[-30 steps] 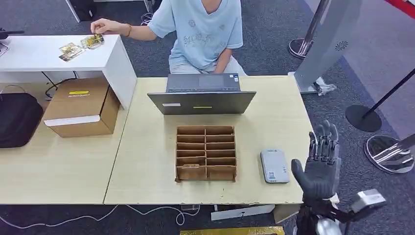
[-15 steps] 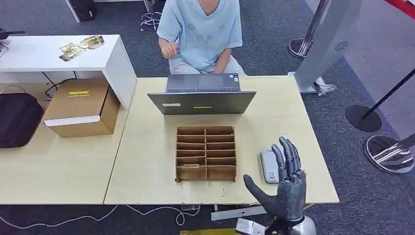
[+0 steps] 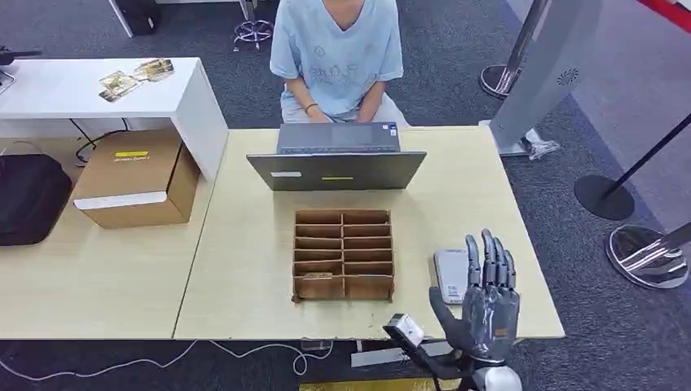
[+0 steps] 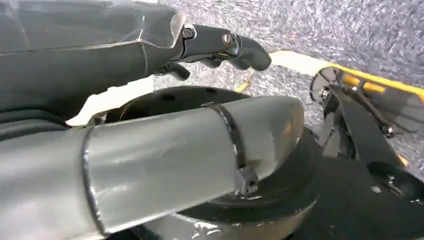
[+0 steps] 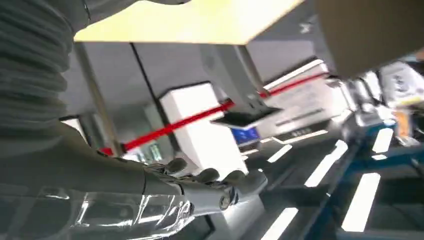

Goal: Pass the card to the sensor for recognition and then transmit it.

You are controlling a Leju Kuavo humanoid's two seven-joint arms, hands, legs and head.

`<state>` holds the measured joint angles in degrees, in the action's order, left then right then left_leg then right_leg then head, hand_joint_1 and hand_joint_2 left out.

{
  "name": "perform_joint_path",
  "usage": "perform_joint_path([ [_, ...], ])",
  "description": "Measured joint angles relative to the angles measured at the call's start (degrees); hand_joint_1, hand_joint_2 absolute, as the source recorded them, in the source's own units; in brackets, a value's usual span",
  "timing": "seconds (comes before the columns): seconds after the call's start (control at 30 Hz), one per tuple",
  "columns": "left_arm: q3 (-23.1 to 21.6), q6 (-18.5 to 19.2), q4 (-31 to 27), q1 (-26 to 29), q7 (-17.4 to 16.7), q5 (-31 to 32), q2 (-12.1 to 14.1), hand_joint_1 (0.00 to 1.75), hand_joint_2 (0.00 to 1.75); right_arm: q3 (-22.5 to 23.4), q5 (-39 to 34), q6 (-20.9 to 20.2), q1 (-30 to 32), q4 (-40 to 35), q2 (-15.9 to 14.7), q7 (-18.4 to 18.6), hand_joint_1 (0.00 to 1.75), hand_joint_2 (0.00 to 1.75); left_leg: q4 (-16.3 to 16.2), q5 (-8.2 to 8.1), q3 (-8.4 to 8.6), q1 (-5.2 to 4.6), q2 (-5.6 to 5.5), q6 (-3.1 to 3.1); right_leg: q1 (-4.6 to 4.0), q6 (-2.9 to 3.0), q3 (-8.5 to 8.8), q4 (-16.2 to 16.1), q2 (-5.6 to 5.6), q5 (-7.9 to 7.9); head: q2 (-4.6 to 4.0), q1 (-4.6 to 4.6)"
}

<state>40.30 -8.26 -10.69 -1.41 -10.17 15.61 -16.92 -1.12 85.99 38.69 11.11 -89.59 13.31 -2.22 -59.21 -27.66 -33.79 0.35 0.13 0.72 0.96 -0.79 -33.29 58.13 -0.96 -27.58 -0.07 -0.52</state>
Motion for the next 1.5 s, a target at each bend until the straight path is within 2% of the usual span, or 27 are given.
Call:
perform_joint_path([
  [0.07,0.0,0.0,0.0,-0.01,-0.15,0.2,-0.07,0.0,0.0,-2.58,1.86,0.0,-0.27,2.45,-1.92,4.94,0.0,1.75,-0.01,0.0,0.02,-0.01,0.01,0.0,0.0,0.0,0.0,0.0,0.0,0.0,0.0,0.0],
  [0.13,0.34,-0.54,-0.02,0.06,-0.11,-1.24,-0.07,0.0,0.0,-4.64,2.46,-0.02,-0.46,4.1,-3.79,7.87,0.0,1.75,-0.01,0.0,0.01,0.0,-0.01,0.0,0.0,0.0,0.0,0.0,-0.03,0.0,0.0,0.0],
  [0.3,2.06,-1.42,-0.02,0.08,-0.04,-2.91,-0.07,0.0,0.0,-7.6,2.99,-0.33,-1.07,5.44,-6.31,11.03,0.0,1.75,0.0,0.0,0.02,0.04,0.0,0.0,-0.03,0.01,-0.02,0.0,-0.01,-0.01,0.0,0.0],
  [0.67,2.99,-1.38,-0.02,0.06,0.0,-2.73,-0.09,0.0,0.0,-11.97,3.6,-1.64,-2.59,5.96,-8.74,12.97,0.0,1.75,0.0,0.0,0.02,0.05,0.01,0.01,-0.04,0.01,-0.01,0.0,0.0,0.0,0.0,0.0],
  [0.93,3.26,-1.33,-0.02,0.06,0.0,-2.65,-0.09,0.0,0.0,-14.81,3.01,-4.06,-3.44,6.66,-9.72,13.1,0.0,1.75,0.0,0.0,0.02,0.05,0.01,0.01,-0.04,0.01,-0.01,0.0,0.0,0.0,0.0,0.02],
  [1.5,3.26,-1.36,-0.02,-0.15,-2.12,-0.31,-0.22,0.0,0.0,-19.38,1.74,-10.42,-6.44,8.82,-9.9,13.63,0.0,1.75,0.0,0.0,0.02,0.05,0.01,0.01,-0.04,0.01,-0.01,0.0,0.0,0.0,0.0,0.0],
])
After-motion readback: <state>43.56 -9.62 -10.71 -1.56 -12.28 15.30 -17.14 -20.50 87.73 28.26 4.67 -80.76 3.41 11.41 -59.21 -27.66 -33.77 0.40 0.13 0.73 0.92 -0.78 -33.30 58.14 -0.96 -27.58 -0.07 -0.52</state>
